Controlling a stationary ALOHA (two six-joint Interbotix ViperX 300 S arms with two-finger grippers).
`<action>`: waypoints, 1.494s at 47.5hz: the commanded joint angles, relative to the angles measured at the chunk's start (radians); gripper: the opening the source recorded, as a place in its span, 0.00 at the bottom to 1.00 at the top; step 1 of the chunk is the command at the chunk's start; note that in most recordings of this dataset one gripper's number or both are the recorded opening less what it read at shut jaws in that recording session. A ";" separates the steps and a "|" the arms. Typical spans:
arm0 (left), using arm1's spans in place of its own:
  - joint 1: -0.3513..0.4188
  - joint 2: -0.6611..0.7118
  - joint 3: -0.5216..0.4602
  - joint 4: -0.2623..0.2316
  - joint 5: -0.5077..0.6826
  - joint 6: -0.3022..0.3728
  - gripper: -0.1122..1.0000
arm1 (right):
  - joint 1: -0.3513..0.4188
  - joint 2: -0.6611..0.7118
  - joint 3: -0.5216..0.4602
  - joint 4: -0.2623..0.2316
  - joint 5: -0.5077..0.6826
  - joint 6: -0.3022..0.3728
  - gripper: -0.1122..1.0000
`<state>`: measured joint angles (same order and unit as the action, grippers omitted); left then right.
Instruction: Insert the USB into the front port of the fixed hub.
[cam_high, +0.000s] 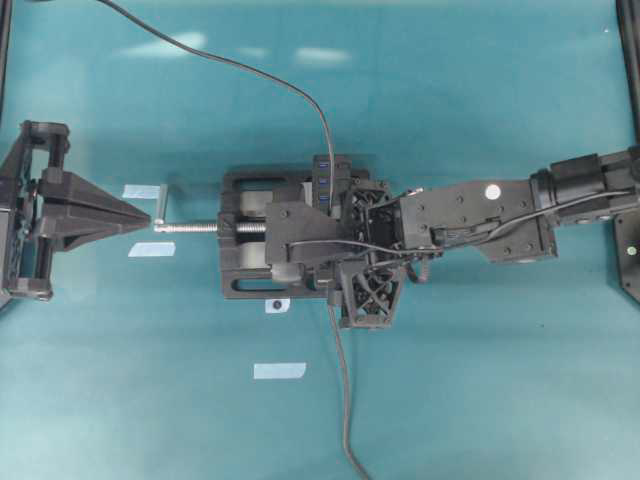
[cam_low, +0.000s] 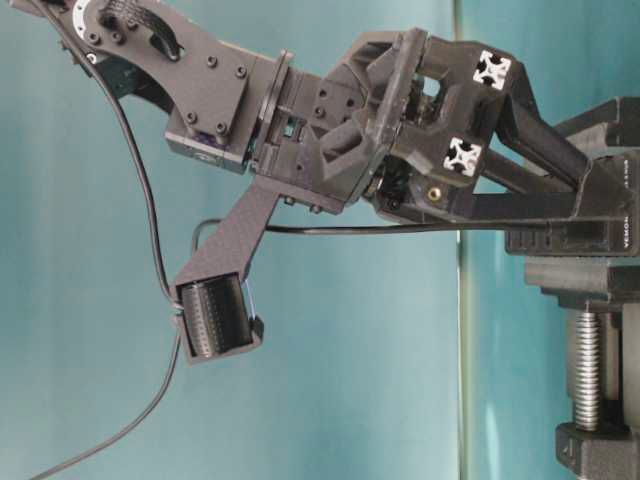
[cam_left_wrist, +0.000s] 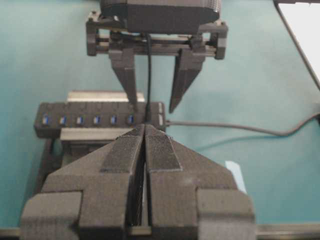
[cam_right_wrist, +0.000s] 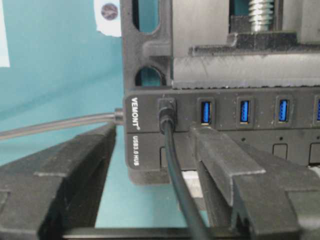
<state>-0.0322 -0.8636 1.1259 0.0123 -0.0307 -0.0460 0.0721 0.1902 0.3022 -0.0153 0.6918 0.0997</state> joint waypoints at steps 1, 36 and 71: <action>-0.003 0.003 -0.012 0.003 -0.011 -0.003 0.10 | 0.002 -0.020 -0.023 -0.003 -0.003 0.012 0.69; -0.003 0.003 -0.011 0.002 -0.011 -0.005 0.10 | -0.025 -0.092 0.023 -0.003 -0.041 0.008 0.69; -0.003 -0.046 0.008 0.003 -0.009 -0.005 0.10 | -0.021 -0.227 0.110 -0.002 -0.110 0.011 0.69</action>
<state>-0.0353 -0.9097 1.1443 0.0123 -0.0307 -0.0476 0.0476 0.0077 0.4188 -0.0184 0.5875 0.1012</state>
